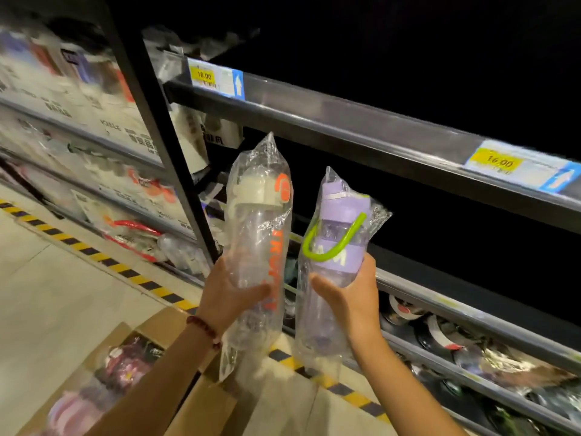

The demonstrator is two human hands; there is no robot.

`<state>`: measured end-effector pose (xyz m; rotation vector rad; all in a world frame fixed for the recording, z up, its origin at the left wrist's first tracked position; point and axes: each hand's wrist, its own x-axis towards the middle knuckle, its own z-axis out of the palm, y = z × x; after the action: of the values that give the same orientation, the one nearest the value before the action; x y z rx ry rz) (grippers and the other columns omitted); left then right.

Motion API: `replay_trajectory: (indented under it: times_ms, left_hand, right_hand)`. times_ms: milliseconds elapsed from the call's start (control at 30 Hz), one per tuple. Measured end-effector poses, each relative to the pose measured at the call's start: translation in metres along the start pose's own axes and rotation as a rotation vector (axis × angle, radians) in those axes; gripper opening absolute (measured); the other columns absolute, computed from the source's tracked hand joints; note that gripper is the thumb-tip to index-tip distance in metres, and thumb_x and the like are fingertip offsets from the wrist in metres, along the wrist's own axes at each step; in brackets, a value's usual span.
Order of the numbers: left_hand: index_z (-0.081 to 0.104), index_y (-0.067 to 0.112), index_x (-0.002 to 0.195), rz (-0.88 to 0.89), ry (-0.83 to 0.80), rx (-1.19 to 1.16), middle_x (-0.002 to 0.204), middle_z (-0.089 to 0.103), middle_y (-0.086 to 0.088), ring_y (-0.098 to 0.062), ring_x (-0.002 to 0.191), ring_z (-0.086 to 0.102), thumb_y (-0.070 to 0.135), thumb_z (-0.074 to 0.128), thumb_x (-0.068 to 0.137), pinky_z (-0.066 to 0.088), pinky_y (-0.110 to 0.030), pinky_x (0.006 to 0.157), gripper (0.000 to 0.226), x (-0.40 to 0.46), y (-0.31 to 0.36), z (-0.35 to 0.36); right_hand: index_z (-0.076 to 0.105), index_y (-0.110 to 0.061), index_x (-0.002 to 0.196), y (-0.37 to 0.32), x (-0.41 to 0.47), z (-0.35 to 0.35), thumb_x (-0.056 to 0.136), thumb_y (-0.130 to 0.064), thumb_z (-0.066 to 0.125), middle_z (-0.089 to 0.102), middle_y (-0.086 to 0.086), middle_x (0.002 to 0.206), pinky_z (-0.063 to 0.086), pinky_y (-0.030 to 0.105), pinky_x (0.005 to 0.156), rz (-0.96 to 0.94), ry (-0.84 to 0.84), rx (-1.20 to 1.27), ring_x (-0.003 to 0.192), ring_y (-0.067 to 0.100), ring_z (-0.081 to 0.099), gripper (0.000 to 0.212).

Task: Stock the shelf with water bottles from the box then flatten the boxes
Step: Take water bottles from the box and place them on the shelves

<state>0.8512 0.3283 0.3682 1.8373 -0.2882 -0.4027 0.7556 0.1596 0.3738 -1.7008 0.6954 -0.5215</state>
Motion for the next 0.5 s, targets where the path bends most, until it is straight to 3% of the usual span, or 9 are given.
replay_trajectory:
  times_ms: [67, 167, 233, 300, 367, 433, 500]
  left_hand:
    - [0.057, 0.016, 0.116, 0.01, -0.026, -0.018, 0.102, 0.068, -0.002, -0.017, 0.094, 0.067, 0.045, 0.082, 0.041, 0.058, -0.038, 0.075, 0.084, 0.026, -0.009, 0.004]
    - [0.055, 0.019, 0.114, 0.032, -0.037, -0.04, 0.1, 0.066, 0.007, 0.005, 0.086, 0.064, 0.028, 0.089, 0.048, 0.052, -0.018, 0.072, 0.074, 0.06, -0.016, 0.009]
    - [0.055, 0.019, 0.114, 0.06, -0.067, -0.054, 0.1, 0.066, 0.009, 0.007, 0.085, 0.063, 0.035, 0.088, 0.043, 0.05, -0.011, 0.066, 0.08, 0.079, -0.017, 0.01]
    - [0.056, 0.02, 0.115, 0.059, -0.094, -0.135, 0.101, 0.067, 0.006, -0.001, 0.089, 0.066, 0.041, 0.082, 0.034, 0.052, -0.015, 0.066, 0.088, 0.099, -0.019, 0.012]
    - [0.059, 0.025, 0.104, 0.055, -0.132, -0.199, 0.092, 0.07, 0.006, -0.007, 0.085, 0.067, 0.03, 0.086, 0.037, 0.052, -0.018, 0.063, 0.072, 0.118, -0.018, 0.015]
    - [0.06, 0.028, 0.093, 0.093, -0.17, -0.199, 0.081, 0.069, 0.009, -0.001, 0.075, 0.066, 0.01, 0.088, 0.05, 0.05, -0.013, 0.06, 0.054, 0.139, -0.013, 0.02]
    - [0.057, 0.028, 0.093, 0.084, -0.171, -0.255, 0.081, 0.064, 0.006, -0.001, 0.068, 0.064, -0.003, 0.079, 0.063, 0.048, -0.011, 0.054, 0.049, 0.16, -0.007, 0.023]
  right_hand:
    - [0.052, -0.022, 0.112, 0.009, 0.019, 0.011, 0.044, -0.048, 0.067, 0.063, 0.002, 0.102, 0.051, 0.017, 0.061, 0.007, 0.017, 0.002, 0.089, 0.015, 0.064, 0.075]
    - [0.055, -0.016, 0.115, 0.017, 0.047, 0.028, 0.055, -0.035, 0.075, 0.065, 0.004, 0.099, 0.048, 0.011, 0.055, 0.02, 0.04, 0.029, 0.082, 0.012, 0.065, 0.067]
    - [0.057, -0.017, 0.113, 0.016, 0.06, 0.036, 0.06, -0.026, 0.076, 0.067, 0.003, 0.095, 0.053, 0.018, 0.059, 0.01, 0.061, 0.072, 0.079, 0.012, 0.067, 0.057]
    - [0.057, -0.018, 0.114, 0.016, 0.072, 0.042, 0.06, -0.029, 0.075, 0.067, 0.001, 0.097, 0.055, 0.024, 0.065, 0.005, 0.092, 0.092, 0.083, 0.012, 0.067, 0.058]
    - [0.057, -0.018, 0.114, 0.016, 0.087, 0.048, 0.059, -0.035, 0.075, 0.067, 0.003, 0.1, 0.058, 0.033, 0.071, 0.018, 0.126, 0.103, 0.086, 0.015, 0.068, 0.061]
    - [0.058, -0.015, 0.113, 0.015, 0.103, 0.052, 0.055, -0.041, 0.076, 0.068, 0.007, 0.101, 0.059, 0.043, 0.075, 0.048, 0.159, 0.126, 0.087, 0.021, 0.069, 0.065]
    - [0.058, -0.013, 0.111, 0.013, 0.119, 0.055, 0.053, -0.044, 0.078, 0.067, 0.01, 0.103, 0.058, 0.048, 0.077, 0.074, 0.2, 0.156, 0.089, 0.025, 0.069, 0.068]
